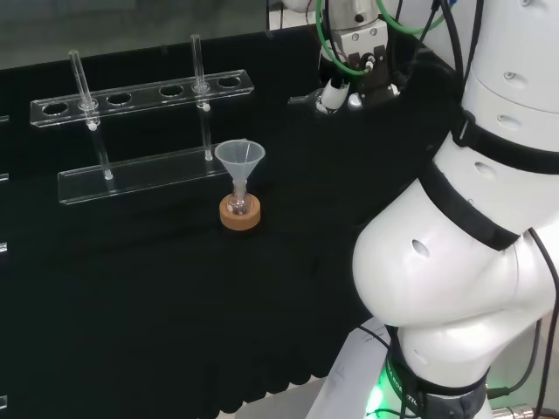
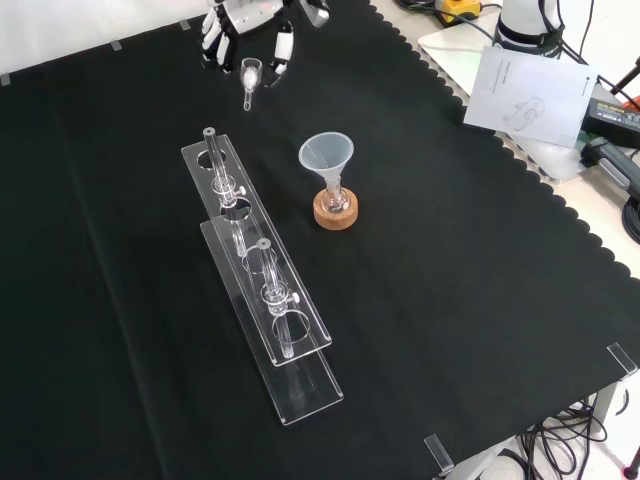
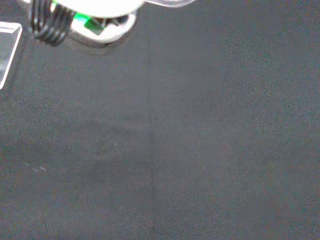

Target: Pour all the NaCl from the weighing funnel into the round-bottom flask.

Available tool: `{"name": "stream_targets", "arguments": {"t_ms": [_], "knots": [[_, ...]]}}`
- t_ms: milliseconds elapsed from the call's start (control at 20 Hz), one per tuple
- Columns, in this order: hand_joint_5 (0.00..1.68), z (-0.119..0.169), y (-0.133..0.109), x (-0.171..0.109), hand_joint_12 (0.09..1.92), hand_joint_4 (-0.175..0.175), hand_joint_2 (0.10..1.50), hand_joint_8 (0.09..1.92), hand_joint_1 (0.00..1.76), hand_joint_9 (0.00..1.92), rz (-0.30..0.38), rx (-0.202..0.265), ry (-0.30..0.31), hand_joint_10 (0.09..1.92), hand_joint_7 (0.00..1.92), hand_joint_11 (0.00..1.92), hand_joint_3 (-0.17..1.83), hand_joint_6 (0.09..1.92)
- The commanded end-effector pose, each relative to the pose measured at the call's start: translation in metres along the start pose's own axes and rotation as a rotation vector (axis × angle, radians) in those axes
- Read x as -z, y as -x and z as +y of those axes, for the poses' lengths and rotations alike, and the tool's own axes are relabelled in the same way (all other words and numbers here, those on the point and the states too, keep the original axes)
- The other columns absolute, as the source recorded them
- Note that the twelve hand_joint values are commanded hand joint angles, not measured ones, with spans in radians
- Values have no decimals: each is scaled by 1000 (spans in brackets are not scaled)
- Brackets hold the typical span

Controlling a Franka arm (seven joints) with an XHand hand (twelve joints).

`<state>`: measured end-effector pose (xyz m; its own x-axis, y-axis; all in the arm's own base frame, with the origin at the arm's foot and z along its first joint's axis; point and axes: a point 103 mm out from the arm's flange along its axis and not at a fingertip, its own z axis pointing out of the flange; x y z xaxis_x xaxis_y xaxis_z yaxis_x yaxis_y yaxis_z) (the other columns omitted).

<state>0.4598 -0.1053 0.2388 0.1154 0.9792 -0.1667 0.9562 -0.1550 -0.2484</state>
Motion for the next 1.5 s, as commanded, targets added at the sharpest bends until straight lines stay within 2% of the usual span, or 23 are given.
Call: {"name": "stream_targets", "arguments": {"t_ms": [50,600,900,1200,1350,1400,1500], "knots": [[1128,-30,-9,6,1193,175,688,665,1082,875,44,19,19,460,538,630,723,958],[1127,-76,-48,20,1185,175,690,666,1082,880,5,53,41,456,538,635,721,958],[1127,-93,-67,15,1183,175,690,667,1082,881,-6,85,29,454,538,639,719,958],[1126,-94,-83,6,1180,175,691,667,1082,882,-19,118,5,452,538,642,718,958],[1126,-89,-80,6,1178,175,692,668,1082,883,-26,129,0,451,538,644,717,958],[1126,-88,-82,7,1178,175,692,668,1082,883,-44,110,-6,451,538,644,717,958],[1126,-84,-87,7,1177,175,692,668,1082,883,-57,113,-7,450,538,645,717,958]]}}
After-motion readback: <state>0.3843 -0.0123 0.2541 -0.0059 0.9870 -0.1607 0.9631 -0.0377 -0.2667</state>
